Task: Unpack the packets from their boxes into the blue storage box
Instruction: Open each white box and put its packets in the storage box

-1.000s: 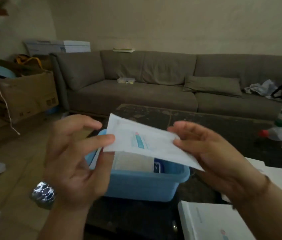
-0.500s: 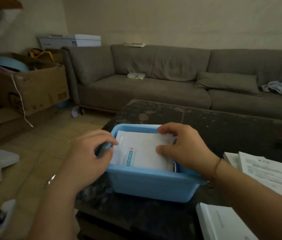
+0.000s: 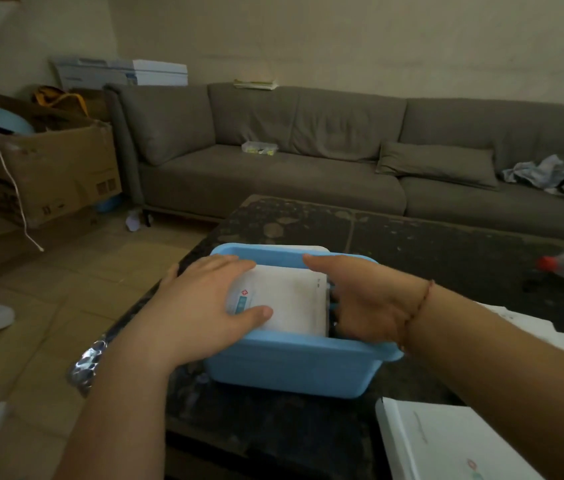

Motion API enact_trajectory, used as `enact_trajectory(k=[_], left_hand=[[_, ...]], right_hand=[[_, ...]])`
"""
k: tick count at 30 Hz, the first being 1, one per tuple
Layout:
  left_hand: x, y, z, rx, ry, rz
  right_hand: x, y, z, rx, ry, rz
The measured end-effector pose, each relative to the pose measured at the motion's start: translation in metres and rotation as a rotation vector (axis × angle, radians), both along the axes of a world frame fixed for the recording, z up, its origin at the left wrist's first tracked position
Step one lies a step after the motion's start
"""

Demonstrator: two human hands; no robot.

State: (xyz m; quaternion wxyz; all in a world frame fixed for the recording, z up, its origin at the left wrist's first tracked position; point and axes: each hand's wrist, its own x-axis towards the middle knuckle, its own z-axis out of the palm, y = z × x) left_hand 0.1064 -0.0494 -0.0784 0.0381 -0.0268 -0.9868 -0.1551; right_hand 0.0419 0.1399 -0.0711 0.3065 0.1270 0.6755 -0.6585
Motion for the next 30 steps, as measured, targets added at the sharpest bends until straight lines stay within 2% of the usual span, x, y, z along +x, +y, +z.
enact_trajectory(k=[3,15,24,30], left_hand=[[-0.001,0.000,0.000,-0.010,-0.029,0.020],[0.001,0.006,0.000,0.001,-0.055,0.050],[0.002,-0.002,-0.011,0.235,0.156,0.039],[0.002,0.000,-0.016,0.285,0.220,0.072]], right_hand=[[0.000,-0.003,0.001,-0.035,-0.089,-0.094],[0.003,-0.017,0.004,0.096,-0.043,0.008],[-0.001,-0.015,0.004,0.046,-0.056,-0.024],[-0.005,-0.017,-0.002,0.067,-0.035,-0.006]])
